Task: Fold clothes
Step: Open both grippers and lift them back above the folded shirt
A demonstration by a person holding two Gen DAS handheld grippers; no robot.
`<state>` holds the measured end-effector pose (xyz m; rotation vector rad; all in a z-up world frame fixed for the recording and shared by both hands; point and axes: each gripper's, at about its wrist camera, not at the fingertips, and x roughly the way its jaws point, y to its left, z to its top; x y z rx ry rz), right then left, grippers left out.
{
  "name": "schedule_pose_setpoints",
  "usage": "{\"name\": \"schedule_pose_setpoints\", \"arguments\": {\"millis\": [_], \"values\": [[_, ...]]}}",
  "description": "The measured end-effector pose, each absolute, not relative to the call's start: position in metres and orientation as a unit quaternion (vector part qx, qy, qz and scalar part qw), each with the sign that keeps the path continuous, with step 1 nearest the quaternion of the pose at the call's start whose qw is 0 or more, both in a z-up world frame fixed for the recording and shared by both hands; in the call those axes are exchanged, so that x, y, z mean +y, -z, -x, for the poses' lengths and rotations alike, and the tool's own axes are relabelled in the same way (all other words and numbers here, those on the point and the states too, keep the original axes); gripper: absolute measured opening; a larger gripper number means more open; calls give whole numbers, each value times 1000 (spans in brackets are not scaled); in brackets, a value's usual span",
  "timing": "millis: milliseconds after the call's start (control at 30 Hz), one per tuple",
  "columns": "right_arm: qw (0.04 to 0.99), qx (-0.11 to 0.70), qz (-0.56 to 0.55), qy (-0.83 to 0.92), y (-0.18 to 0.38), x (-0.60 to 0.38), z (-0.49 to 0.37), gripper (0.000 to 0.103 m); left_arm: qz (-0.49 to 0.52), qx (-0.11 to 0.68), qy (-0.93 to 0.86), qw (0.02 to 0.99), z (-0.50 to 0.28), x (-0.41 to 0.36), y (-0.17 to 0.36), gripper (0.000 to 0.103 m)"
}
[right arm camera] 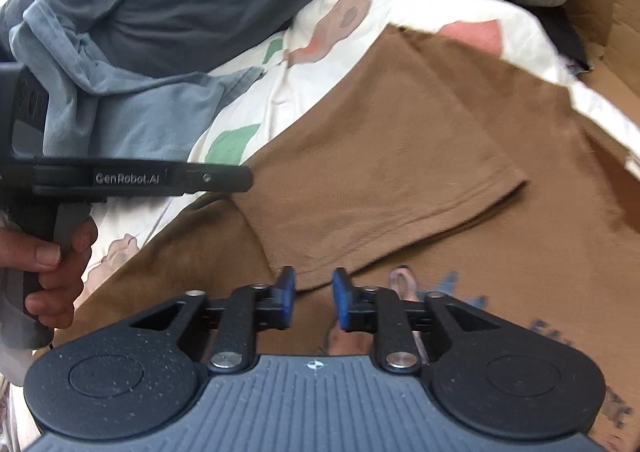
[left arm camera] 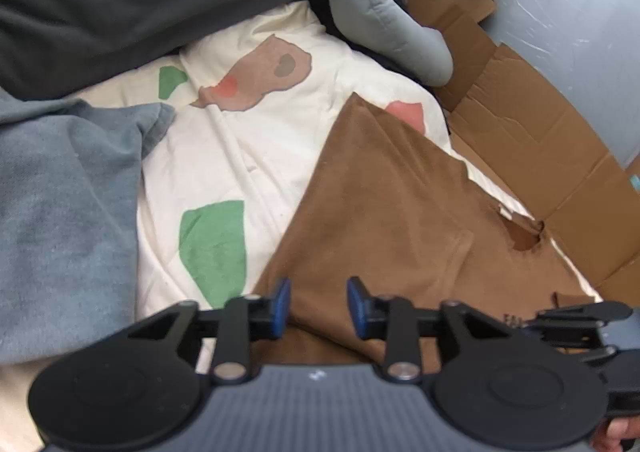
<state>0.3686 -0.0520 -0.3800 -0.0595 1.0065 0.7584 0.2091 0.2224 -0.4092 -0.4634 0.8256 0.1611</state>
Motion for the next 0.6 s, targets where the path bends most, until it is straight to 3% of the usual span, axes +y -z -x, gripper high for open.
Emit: {"name": "schedule_pose_setpoints", "arguments": {"millis": [67, 233, 333, 600], "values": [[812, 471, 28, -344, 368, -63, -368, 35, 211, 399, -78, 889, -211, 219, 401, 54], [825, 471, 23, -312, 334, -98, -368, 37, 172, 413, -62, 892, -218, 207, 370, 67], [832, 470, 10, -296, 305, -133, -363, 52, 155, 415, -49, 895, -219, 199, 345, 78], [846, 475, -35, -240, 230, -234, -327, 64, 135, 444, -16, 886, -216, 179, 271, 87]]}}
